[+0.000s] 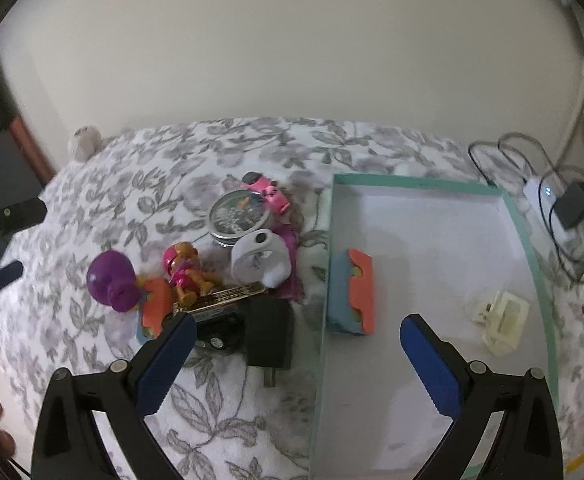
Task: Organize rigid objects
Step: 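Move the left tool to the purple mushroom while the right tool approaches the black charger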
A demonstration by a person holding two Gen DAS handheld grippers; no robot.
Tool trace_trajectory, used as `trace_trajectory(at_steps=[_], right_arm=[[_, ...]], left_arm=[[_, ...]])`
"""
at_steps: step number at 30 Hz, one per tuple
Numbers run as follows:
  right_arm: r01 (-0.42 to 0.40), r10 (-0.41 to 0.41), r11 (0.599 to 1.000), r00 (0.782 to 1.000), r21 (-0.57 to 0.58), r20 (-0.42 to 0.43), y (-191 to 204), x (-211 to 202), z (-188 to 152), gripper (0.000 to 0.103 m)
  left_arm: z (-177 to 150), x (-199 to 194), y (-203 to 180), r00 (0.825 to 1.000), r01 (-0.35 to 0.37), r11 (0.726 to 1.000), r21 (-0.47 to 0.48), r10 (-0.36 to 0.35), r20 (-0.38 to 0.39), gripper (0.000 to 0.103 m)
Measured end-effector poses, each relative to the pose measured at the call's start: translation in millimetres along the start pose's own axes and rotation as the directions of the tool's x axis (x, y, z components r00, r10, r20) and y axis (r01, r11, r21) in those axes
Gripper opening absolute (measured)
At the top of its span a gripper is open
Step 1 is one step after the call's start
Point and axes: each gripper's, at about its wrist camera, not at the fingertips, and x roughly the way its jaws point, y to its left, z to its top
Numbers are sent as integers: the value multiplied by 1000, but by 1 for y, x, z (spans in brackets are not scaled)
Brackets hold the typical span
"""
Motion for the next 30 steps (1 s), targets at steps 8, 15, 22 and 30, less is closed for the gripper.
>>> trace_trajectory(at_steps=[8,15,22,30], right_arm=[[5,-6,1000,999,28,41,17,-3,9,103],[-6,5,1000,999,24,42,27,6,16,103],[-57,56,998,998,19,32,27,13,19,103],[-16,15,999,999,-37,-35,26,28,13,101]], left_arm=[[17,-8,24,997,-32,999,-25,34,69,98],[27,-12,17,990,-30,999,29,26,135,98],[28,11,16,999,17,999,27,-18,32,98],[13,45,4,993,8,998,67,0,-114,98]])
